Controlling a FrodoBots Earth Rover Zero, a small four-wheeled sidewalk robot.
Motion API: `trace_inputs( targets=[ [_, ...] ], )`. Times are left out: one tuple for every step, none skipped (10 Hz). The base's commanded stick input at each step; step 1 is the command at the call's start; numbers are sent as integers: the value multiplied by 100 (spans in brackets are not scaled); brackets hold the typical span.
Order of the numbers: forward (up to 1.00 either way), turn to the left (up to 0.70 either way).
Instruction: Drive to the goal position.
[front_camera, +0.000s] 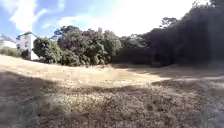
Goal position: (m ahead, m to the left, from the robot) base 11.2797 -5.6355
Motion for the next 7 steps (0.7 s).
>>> trace_inputs(
  targets=[
    [70, 0],
    [70, 0],
    [70, 0],
    [70, 0],
    [70, 0],
    [70, 0],
    [70, 0]
  ],
)
